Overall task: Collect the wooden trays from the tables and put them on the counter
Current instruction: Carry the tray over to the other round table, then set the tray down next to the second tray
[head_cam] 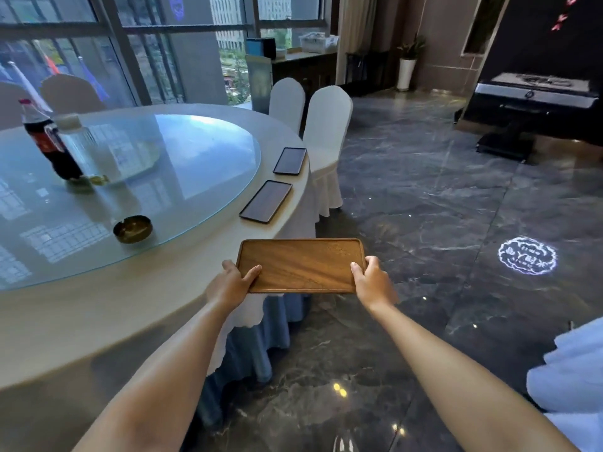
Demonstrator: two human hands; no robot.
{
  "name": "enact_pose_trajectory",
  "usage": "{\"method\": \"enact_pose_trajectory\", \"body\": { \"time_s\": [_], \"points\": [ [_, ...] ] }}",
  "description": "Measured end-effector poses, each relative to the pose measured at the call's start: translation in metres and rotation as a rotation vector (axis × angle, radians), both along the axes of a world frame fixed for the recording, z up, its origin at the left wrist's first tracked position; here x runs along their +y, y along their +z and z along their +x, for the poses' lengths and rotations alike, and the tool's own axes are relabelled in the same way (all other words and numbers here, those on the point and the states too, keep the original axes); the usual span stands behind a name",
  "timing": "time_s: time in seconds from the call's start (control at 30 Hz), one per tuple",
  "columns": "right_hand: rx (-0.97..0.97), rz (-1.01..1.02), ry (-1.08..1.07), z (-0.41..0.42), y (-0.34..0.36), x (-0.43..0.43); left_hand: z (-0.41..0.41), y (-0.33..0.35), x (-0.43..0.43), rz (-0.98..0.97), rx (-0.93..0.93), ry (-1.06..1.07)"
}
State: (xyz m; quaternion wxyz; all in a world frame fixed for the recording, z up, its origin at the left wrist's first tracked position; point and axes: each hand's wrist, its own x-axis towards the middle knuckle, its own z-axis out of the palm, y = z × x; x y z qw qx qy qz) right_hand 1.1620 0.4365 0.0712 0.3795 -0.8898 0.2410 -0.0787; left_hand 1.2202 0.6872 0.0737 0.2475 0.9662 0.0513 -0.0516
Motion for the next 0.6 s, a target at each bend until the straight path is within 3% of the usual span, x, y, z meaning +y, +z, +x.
{"method": "enact_pose_trajectory", "body": {
  "time_s": [0.27,0.6],
  "points": [
    [0.001,-0.064,0.122,0.171,0.017,-0.079,0.133,-0.002,-0.072,-0.031,-0.017,0.137],
    [0.043,-0.102,0.337,0.342,-0.022,-0.083,0.253,-0.042,-0.071,-0.003,0.000,0.328]
  ]
}}
